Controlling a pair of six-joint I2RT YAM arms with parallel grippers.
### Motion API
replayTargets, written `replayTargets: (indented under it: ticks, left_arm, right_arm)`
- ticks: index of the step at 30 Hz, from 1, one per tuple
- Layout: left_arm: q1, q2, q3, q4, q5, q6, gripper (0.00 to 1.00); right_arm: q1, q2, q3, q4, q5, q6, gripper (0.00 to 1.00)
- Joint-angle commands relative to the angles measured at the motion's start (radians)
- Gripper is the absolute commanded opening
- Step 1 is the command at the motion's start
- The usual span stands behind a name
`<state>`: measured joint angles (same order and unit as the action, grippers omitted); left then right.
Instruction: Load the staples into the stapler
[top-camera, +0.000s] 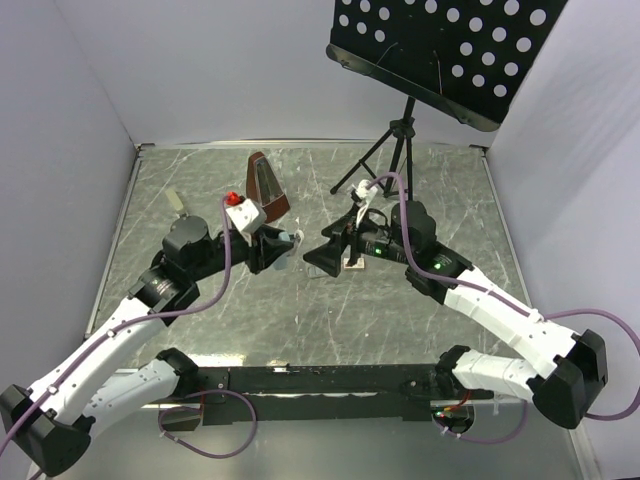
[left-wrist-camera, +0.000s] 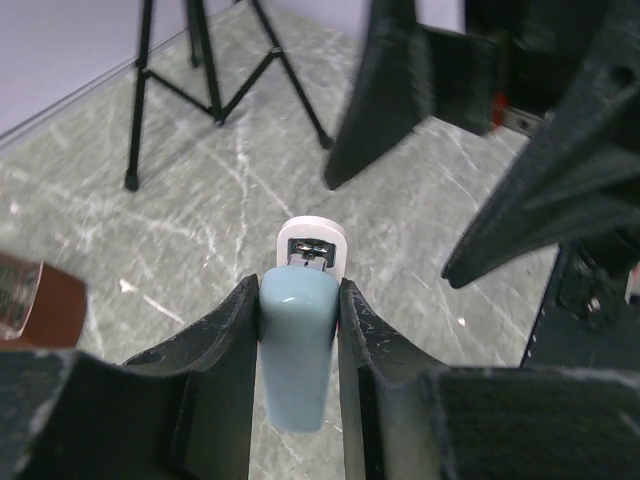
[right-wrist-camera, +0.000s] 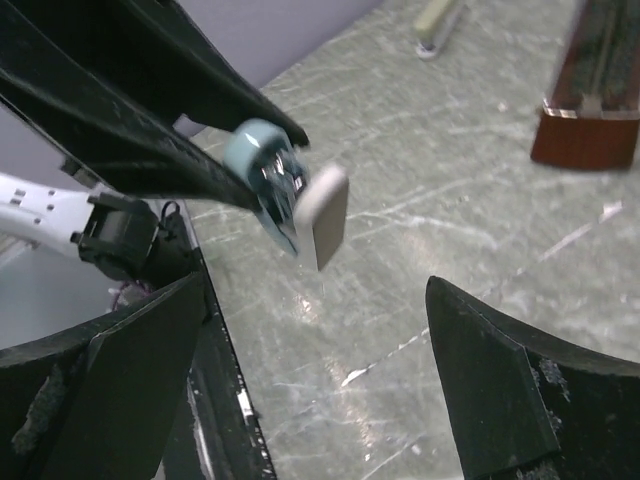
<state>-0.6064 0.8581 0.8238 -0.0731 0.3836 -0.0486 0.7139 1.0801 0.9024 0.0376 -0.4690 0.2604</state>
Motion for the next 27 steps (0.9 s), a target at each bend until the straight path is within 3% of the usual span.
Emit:
replayTargets:
  ticks: [1,11,27]
  left_arm:
    - [-0.004,-0.065,-0.005,0.095,0.168,0.107,0.01]
    - [-0.003,-0.057,0.000,0.101,0.331,0.099,0.01]
    - [-0.004,-0.039,0.008,0.108,0.390,0.073,0.01]
  right_arm:
    - [0.007,-0.002,0.066,0.036,-0.189,-0.202,0.98]
    - [0.006,0.009,0.104,-0.018,-0.364,-0.329,0.88]
    - [0.006,0.035,0.119,-0.001,-0.415,-0.326,0.64]
